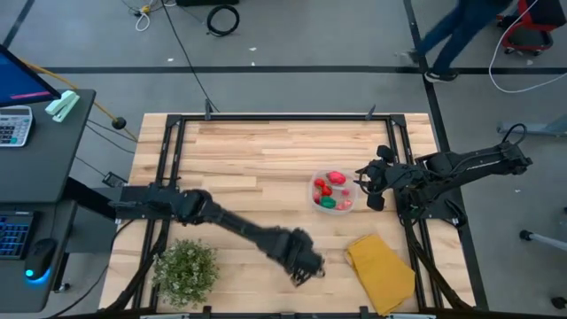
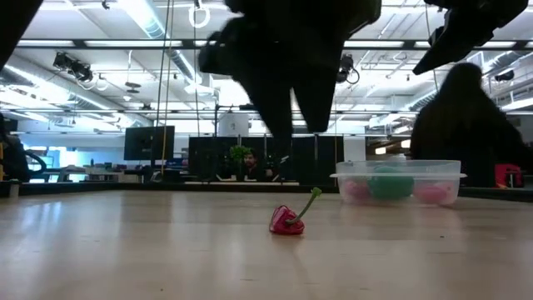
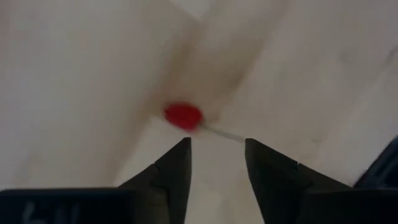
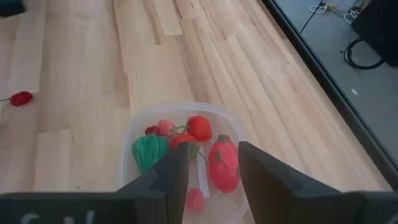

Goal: Pick and placing Produce into tupperware
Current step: Put the red cherry into the transparent container

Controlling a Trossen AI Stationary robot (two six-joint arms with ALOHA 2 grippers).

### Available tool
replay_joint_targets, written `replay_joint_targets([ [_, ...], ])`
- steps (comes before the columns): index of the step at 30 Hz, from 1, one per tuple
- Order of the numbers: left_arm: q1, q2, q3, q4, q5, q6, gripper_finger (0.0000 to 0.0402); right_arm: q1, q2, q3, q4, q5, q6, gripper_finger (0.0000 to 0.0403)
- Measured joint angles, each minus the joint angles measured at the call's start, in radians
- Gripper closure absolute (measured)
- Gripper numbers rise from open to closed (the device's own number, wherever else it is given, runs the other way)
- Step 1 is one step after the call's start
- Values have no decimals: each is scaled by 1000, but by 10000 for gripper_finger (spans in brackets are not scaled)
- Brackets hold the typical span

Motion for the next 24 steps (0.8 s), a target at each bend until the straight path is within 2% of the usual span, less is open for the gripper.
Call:
replay_joint_targets([
  [8, -40, 77, 0, -3, -54, -56, 187, 0, 0, 0, 1, 0, 22, 257],
  [13, -18, 116, 0, -12, -64, -52, 174, 0, 0, 0, 1, 0, 22, 257],
  [18, 4, 124, 2, -6, -70, -48, 182, 0, 0, 0, 1, 0, 15, 257],
  [24, 24, 124, 2, -4, -69, -4, 228, 0, 0, 1, 1, 0, 14, 257],
])
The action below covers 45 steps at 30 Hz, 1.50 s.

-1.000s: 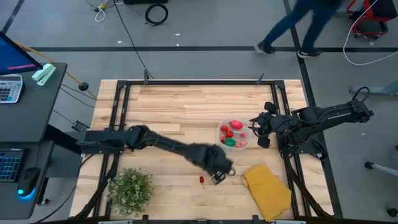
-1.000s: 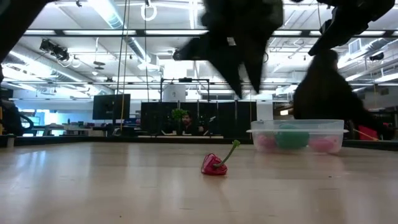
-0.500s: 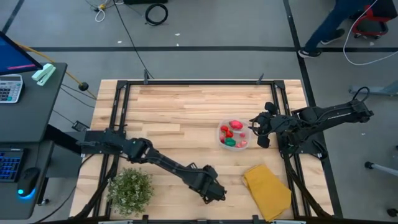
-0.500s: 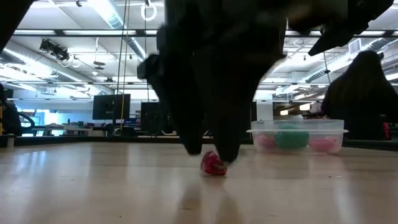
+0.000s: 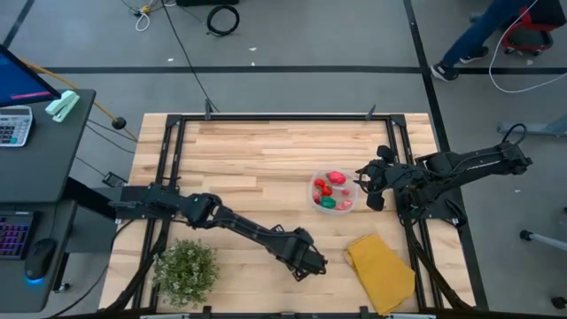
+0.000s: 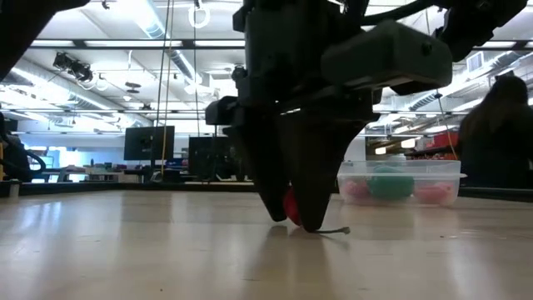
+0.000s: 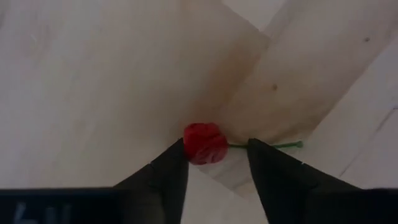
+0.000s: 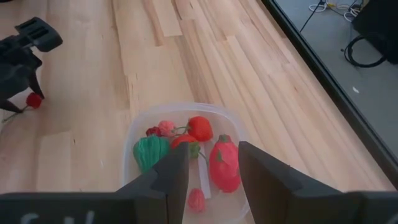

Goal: Pick and placing Produce into tupperware
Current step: Put the red cherry into the transparent container

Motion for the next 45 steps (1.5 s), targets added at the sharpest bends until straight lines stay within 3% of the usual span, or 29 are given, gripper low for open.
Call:
replay_joint_targets([
  [11, 16, 2, -1, 0, -21, 7, 390, 0, 0, 1, 0, 0, -1, 257],
  [25, 24, 3, -2, 1, -69, 22, 396, 0, 0, 1, 0, 0, -2, 257],
  [30, 28, 3, -2, 0, -69, 22, 362, 0, 0, 1, 0, 0, -2, 257],
  [38, 37, 3, -3, -1, -72, 26, 254, 0, 0, 1, 0, 0, -2, 257],
  [45, 45, 3, -3, 7, -100, 143, 203, 0, 0, 1, 0, 0, -2, 257],
])
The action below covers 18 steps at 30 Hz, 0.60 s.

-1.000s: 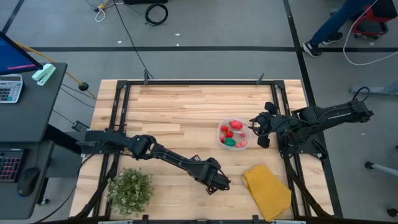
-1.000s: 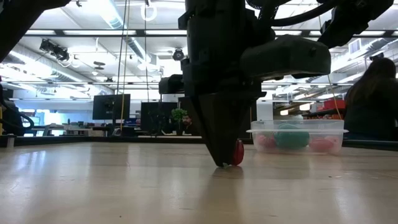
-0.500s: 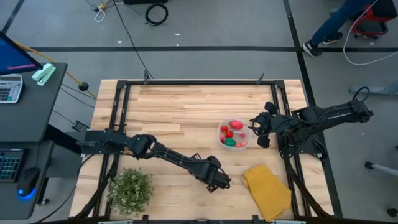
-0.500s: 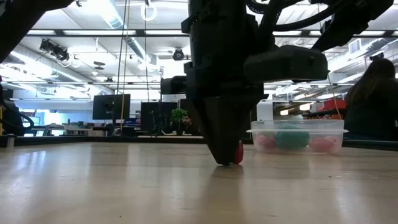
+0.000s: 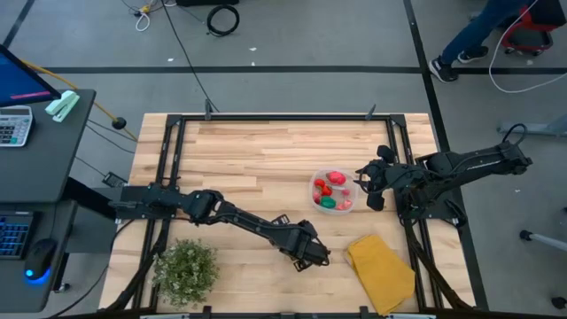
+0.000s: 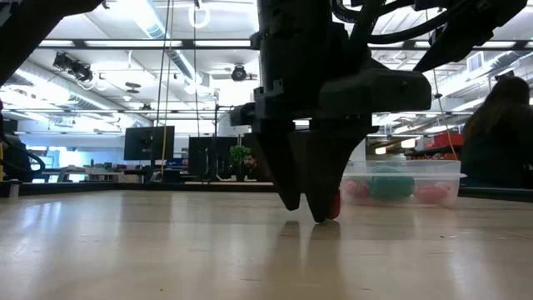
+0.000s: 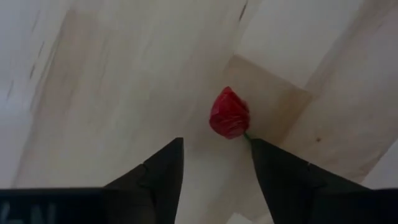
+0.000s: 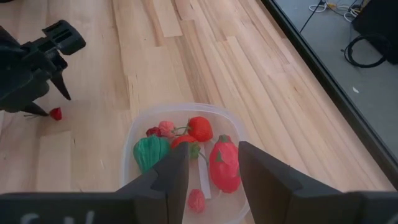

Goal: Pick and placing Produce into tupperware
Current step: Put the red cherry into the transparent container

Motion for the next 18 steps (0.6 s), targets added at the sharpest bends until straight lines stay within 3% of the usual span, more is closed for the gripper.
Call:
replay_joint_targets([
  [10, 29, 1, 0, 76, 0, 122, 214, 0, 0, 0, 0, 0, 0, 257],
  [18, 32, -7, 80, -27, 17, 90, 228, 0, 0, 0, 0, 0, 0, 257],
])
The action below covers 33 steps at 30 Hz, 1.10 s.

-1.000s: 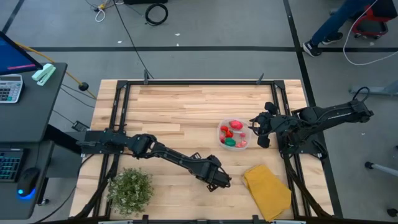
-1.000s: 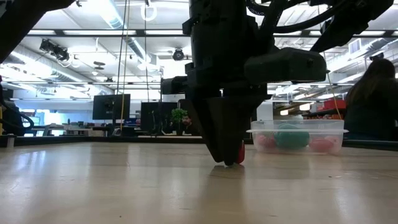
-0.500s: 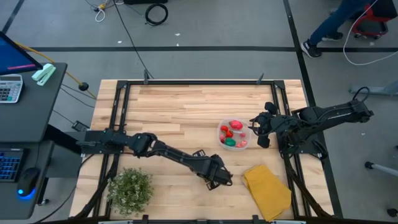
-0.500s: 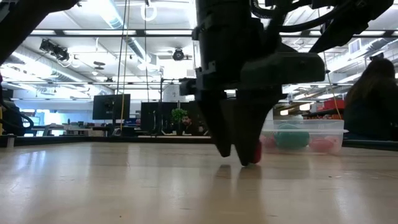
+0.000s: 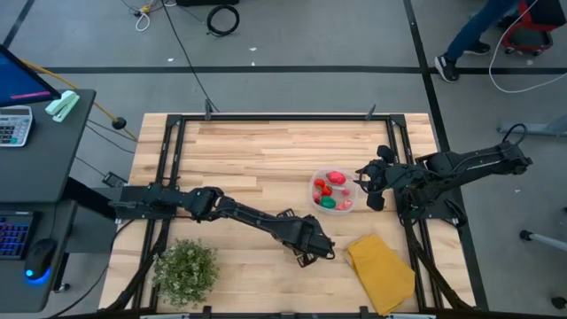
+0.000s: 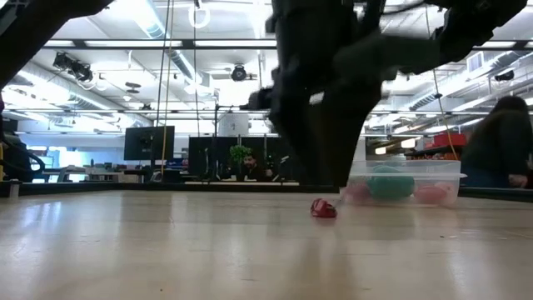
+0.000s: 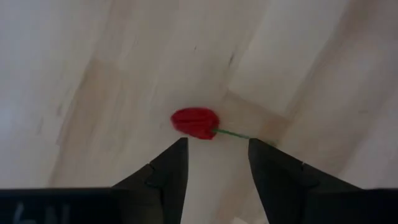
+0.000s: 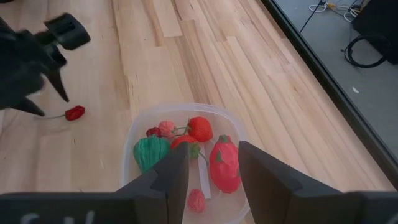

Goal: Pick and placing Produce into tupperware
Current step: Put the red cherry into the transparent container

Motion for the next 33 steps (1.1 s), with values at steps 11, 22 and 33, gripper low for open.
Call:
replay_joint_targets([
  [11, 13, 12, 19, -26, -10, 6, 224, 0, 0, 0, 0, 0, 0, 257],
  [22, 14, 22, 21, -8, -14, -2, 228, 0, 0, 0, 0, 0, 0, 257],
  [33, 31, 66, 24, 1, -25, -1, 228, 0, 0, -2, -1, 0, 0, 257],
])
